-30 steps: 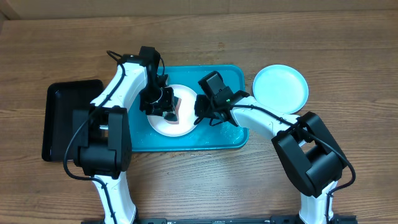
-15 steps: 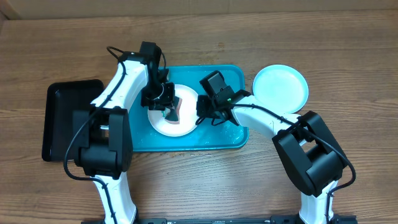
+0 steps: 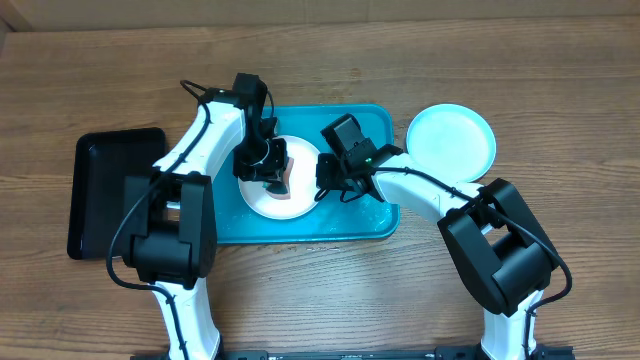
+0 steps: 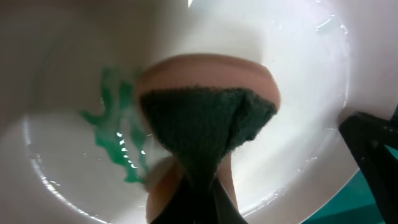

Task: Clean dirty plates on tray and stack at the side
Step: 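Scrub the pink-rimmed plate with the sponge while the right gripper holds it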

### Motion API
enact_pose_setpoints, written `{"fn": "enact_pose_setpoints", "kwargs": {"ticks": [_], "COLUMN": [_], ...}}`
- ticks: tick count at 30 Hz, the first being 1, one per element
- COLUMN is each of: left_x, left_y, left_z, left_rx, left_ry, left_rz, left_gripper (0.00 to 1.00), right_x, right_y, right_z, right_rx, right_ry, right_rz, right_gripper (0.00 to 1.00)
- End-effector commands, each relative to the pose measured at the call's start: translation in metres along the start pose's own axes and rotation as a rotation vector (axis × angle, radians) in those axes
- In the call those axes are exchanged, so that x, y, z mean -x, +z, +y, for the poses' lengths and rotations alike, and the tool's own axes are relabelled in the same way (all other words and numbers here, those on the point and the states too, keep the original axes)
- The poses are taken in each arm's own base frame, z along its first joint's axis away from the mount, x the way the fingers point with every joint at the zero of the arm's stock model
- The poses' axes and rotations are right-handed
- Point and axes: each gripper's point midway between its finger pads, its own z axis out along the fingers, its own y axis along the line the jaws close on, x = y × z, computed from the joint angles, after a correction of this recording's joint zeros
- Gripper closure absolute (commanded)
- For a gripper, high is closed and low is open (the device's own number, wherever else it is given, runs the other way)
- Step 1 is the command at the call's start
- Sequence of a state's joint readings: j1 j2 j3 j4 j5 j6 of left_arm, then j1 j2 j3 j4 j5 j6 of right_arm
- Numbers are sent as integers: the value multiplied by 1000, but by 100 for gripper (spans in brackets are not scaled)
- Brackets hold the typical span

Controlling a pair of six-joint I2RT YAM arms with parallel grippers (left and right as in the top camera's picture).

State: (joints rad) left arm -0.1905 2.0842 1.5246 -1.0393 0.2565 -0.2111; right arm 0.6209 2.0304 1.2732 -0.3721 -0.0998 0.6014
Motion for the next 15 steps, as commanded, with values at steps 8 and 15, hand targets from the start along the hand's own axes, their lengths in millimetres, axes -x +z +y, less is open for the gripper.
{"fn": "enact_pose_setpoints", "kwargs": {"ticks": [8,15], "left_x": [0,2], "left_y": [18,26], "left_z": [-21,27], "left_rx": [-4,243], "left_ry": [-2,-24], "left_rz": [-16,-23], "left_gripper": [96,96], "right_x": [-1,-2], "right_y": [3,3], "right_z": [-7,-8], "right_rx": [-18,-23], "right_ry": [4,5], "right_rz": [4,10], "right_gripper": [95,95]}}
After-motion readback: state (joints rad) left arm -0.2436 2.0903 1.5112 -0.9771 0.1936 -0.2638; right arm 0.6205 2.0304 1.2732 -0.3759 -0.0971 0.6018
